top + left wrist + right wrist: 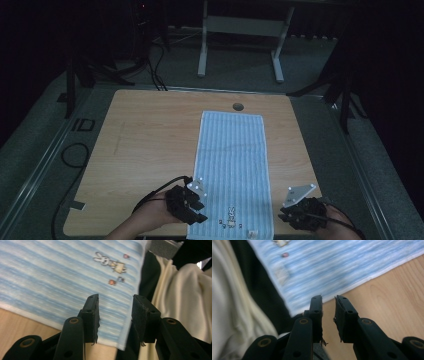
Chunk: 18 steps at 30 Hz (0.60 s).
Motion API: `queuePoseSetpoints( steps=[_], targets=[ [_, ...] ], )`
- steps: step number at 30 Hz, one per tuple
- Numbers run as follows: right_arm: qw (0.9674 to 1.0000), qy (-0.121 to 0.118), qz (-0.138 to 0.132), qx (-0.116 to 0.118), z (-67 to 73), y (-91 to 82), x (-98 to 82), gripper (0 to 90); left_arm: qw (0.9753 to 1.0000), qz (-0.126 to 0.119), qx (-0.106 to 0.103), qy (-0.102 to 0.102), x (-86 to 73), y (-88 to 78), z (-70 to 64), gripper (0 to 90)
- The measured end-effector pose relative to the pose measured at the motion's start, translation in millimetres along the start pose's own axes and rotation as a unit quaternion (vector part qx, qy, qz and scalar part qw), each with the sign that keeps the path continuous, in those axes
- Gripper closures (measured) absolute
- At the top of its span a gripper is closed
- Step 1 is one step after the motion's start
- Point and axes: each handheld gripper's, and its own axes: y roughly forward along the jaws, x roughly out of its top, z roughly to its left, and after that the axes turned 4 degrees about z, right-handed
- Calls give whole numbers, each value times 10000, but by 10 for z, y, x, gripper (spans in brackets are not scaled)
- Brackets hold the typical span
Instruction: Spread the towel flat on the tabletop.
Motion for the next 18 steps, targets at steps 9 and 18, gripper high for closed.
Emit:
queuePoseSetpoints(
  steps=[9,18],
  targets=[
    [9998,19,-10,185,-148,594,288,812,9991,326,32,-251,-73,469,180,574],
    [9993,62,313,187,-150,761,279,811,9995,208,-95,-229,-79,543,15,572]
  ],
)
